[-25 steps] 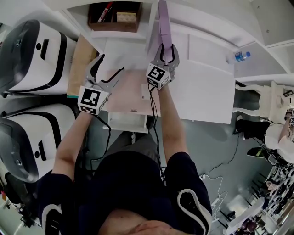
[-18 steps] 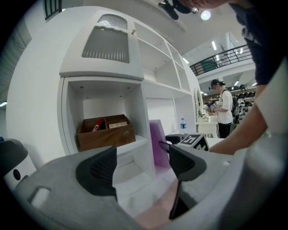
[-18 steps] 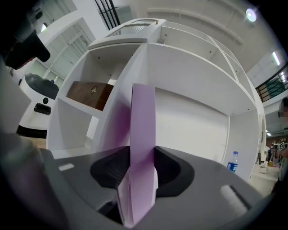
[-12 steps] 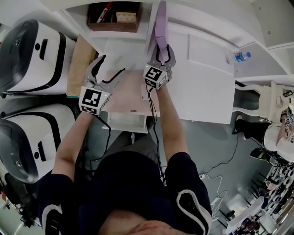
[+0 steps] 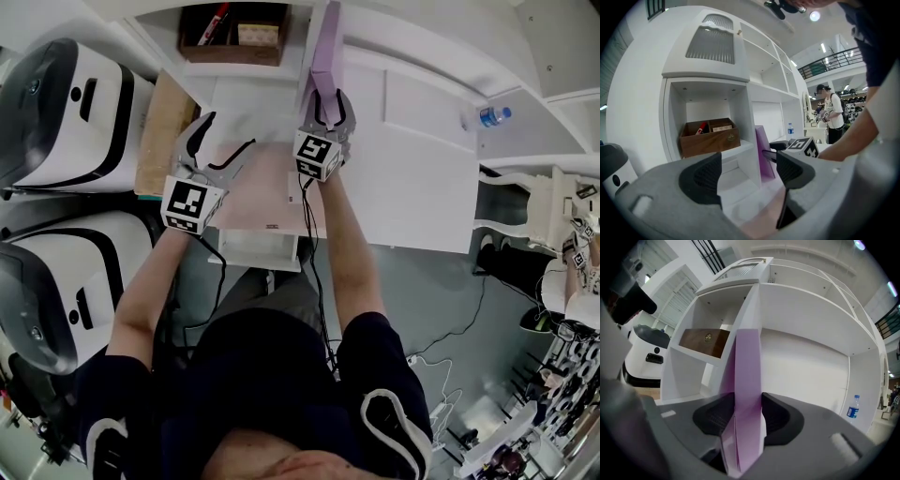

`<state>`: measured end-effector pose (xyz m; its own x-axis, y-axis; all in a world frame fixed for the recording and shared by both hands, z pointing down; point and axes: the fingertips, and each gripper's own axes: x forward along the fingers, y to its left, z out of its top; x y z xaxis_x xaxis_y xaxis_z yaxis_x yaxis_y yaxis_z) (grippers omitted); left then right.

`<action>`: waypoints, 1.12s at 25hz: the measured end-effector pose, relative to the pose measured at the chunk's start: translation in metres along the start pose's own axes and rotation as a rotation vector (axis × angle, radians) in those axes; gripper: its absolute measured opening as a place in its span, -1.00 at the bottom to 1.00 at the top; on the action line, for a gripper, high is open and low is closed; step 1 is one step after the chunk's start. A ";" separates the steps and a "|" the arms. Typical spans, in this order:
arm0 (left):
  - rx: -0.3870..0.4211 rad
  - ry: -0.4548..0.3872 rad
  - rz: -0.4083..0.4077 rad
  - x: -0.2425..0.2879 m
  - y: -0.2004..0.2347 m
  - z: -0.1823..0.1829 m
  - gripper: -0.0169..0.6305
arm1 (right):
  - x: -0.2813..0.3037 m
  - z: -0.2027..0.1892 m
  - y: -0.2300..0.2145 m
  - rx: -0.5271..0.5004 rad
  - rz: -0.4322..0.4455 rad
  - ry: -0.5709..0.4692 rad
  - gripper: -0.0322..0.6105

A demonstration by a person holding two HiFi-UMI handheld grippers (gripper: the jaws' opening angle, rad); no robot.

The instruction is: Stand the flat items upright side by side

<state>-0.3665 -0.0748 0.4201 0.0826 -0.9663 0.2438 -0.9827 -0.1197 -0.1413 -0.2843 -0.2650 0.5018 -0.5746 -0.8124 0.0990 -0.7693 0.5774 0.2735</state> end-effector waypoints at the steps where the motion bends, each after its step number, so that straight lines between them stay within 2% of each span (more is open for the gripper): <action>1: -0.001 0.002 0.000 0.000 0.000 0.000 0.21 | 0.000 0.000 0.001 -0.010 0.008 0.004 -0.30; 7: -0.003 0.012 0.003 -0.001 0.001 -0.006 0.21 | -0.003 -0.004 0.006 -0.046 0.054 0.023 -0.19; 17: -0.009 0.005 -0.006 0.001 0.001 -0.004 0.24 | -0.013 -0.004 -0.002 -0.023 0.049 0.035 -0.18; 23: -0.034 0.015 -0.027 0.004 0.000 -0.007 0.24 | -0.033 -0.001 -0.017 0.131 0.069 0.063 -0.14; 28: -0.065 0.029 -0.052 0.008 -0.003 -0.011 0.24 | -0.063 0.008 -0.020 0.277 0.138 0.094 -0.09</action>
<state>-0.3646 -0.0792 0.4331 0.1300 -0.9521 0.2767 -0.9860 -0.1536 -0.0654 -0.2355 -0.2246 0.4824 -0.6602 -0.7217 0.2082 -0.7403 0.6720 -0.0185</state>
